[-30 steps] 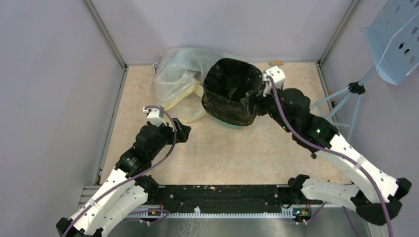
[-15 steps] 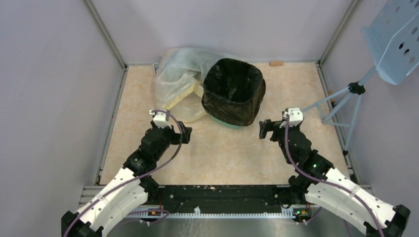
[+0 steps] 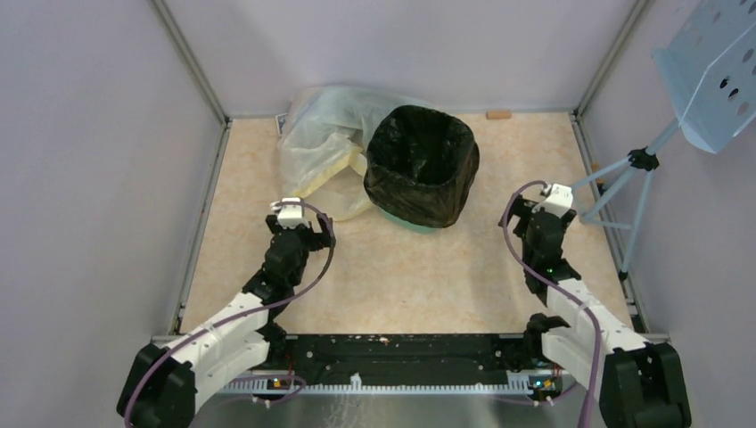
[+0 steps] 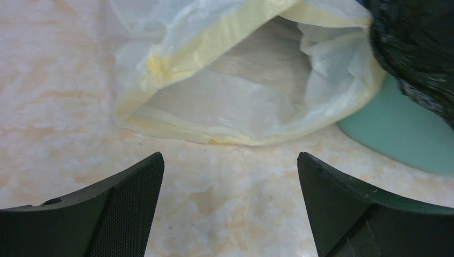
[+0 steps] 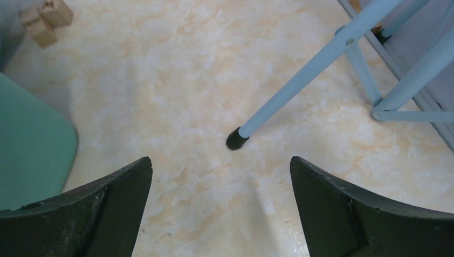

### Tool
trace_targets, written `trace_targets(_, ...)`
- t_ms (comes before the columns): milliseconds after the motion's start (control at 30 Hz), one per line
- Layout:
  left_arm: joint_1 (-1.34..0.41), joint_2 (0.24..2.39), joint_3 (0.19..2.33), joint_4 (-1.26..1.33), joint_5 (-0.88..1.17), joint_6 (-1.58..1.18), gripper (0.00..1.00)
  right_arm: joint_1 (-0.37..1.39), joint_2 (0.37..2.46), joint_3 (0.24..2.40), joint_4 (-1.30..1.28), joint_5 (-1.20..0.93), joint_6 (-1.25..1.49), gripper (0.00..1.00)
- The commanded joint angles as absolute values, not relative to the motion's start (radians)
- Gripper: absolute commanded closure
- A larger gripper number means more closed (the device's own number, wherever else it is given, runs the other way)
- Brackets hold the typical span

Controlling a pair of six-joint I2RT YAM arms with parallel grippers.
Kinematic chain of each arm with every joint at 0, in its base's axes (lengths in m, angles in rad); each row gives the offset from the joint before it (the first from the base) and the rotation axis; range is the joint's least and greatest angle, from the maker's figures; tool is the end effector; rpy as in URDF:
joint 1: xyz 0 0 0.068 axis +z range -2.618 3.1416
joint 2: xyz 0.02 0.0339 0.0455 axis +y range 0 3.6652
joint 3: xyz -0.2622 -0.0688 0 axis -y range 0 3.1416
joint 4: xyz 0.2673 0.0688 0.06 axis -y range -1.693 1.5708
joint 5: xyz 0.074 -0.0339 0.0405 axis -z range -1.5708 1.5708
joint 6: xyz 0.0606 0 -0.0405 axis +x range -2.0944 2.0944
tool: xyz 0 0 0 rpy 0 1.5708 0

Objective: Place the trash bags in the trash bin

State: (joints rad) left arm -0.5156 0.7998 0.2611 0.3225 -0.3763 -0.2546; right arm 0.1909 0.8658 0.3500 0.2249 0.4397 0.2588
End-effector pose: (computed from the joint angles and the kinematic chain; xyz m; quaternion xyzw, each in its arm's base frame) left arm 0.2066 -0.0915 0.1880 -0.0166 0.7743 -0.0962 0.6253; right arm 0.2362 0.0194 0.1966 0.1567 0.7779 -0.0406 0.6071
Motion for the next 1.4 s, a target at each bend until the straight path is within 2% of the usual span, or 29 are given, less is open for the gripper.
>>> trace_targets(0, -0.448, 0.874, 0.230, 0.570, -0.468, -0.144, 0.01, 0.184, 0.930, 0.226, 0.647, 0.422, 0.109, 0.01)
trace_targets(67, -0.389, 0.924, 0.226, 0.627, -0.439, -0.139, 0.01, 0.184, 1.031, 0.174, 0.847, 0.430, 0.099, 0.01)
trace_targets(133, -0.344, 0.980, 0.216, 0.700, -0.406, -0.123, 0.01, 0.183, 1.132, 0.193, 0.886, 0.427, 0.064, 0.01)
trace_targets(233, -0.301, 1.040, 0.228, 0.744, -0.355, -0.059, 0.01, 0.177, 1.288, 0.164, 1.119, 0.494, 0.007, 0.01)
trace_targets(300, -0.273, 1.077, 0.207, 0.823, -0.322, -0.012, 0.01, 0.146, 1.353, 0.146, 1.223, 0.429, -0.021, 0.02)
trace_targets(367, -0.237, 1.130, 0.188, 0.903, -0.245, 0.028, 0.01, 0.130, 1.437, 0.145, 1.279, 0.399, -0.013, 0.05)
trace_targets(433, -0.213, 1.197, 0.191, 0.943, -0.209, 0.024, 0.01, 0.135, 1.483, 0.137, 1.373, 0.442, -0.018, 0.13)
trace_targets(533, -0.190, 1.296, 0.189, 1.024, -0.194, 0.042, 0.01, 0.131, 1.471, 0.157, 1.302, 0.449, 0.015, 0.08)
trace_targets(800, -0.119, 1.427, 0.295, 0.990, -0.042, 0.115, 0.01, 0.130, 1.474, 0.153, 1.308, 0.448, 0.012, 0.06)
trace_targets(933, -0.059, 1.599, 0.241, 1.298, 0.074, 0.103, 0.01, 0.130, 1.472, 0.153, 1.306, 0.447, 0.014, 0.06)
trace_targets(1000, -0.057, 1.549, 0.291, 1.110, 0.079, 0.085, 0.01, 0.130, 1.472, 0.153, 1.306, 0.448, 0.014, 0.06)
trace_targets(1367, -0.057, 1.571, 0.282, 1.160, 0.041, 0.081, 0.01, 0.130, 1.473, 0.153, 1.306, 0.446, 0.014, 0.06)
